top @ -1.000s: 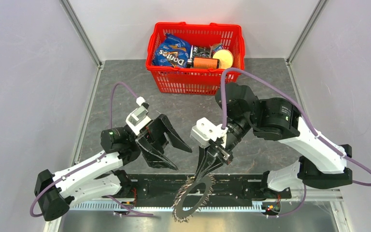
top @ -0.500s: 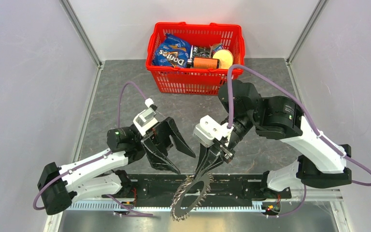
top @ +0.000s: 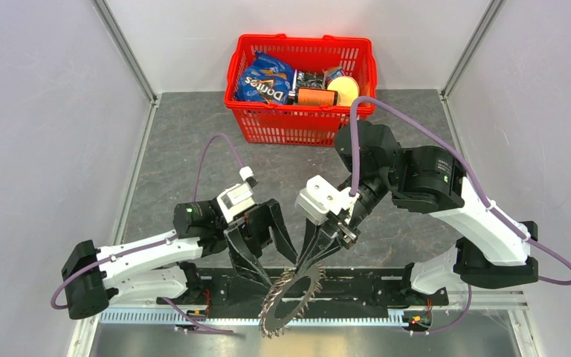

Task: Put the keys on the keyring

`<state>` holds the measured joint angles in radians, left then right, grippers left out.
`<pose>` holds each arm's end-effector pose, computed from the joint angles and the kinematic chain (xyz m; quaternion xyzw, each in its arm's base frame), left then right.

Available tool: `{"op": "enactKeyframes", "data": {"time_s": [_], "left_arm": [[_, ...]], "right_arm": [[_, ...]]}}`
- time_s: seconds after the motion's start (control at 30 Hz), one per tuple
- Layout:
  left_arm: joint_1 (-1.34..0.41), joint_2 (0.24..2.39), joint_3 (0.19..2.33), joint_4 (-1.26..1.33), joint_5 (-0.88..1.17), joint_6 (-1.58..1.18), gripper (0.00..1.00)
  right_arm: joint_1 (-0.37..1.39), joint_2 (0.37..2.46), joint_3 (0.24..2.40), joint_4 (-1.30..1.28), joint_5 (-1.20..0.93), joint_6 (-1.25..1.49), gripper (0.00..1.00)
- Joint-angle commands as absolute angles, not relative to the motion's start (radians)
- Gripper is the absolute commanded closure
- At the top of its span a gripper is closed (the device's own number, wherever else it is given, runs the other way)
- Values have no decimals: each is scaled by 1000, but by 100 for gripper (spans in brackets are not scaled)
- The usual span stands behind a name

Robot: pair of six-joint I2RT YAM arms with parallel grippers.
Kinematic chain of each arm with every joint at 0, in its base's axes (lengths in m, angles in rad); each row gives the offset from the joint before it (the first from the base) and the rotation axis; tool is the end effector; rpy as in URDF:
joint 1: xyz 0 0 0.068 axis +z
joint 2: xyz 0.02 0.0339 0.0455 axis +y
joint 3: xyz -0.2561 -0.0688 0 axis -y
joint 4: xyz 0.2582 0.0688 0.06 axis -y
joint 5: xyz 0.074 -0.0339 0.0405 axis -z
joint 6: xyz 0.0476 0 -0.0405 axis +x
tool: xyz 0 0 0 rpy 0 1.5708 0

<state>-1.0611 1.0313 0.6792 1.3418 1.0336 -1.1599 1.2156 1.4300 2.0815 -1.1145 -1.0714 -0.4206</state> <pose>0.0646 -0.1993 0.3827 0.4605 0.2721 -0.8091 0.2432 0.0441 0.2392 0.5281 -0.7173 0.3040 0.5754 0.2490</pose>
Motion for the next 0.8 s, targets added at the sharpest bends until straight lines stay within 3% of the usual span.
{"op": "enactKeyframes", "data": {"time_s": [0.0, 0.77], "left_arm": [[-1093, 1039, 699, 1394, 1071, -1163, 32], [-1134, 1104, 774, 1396, 1077, -1144, 43]], "right_arm": [[1221, 1429, 2129, -1075, -1087, -425, 100], [1222, 1394, 2078, -1036, -1099, -422, 100]]}}
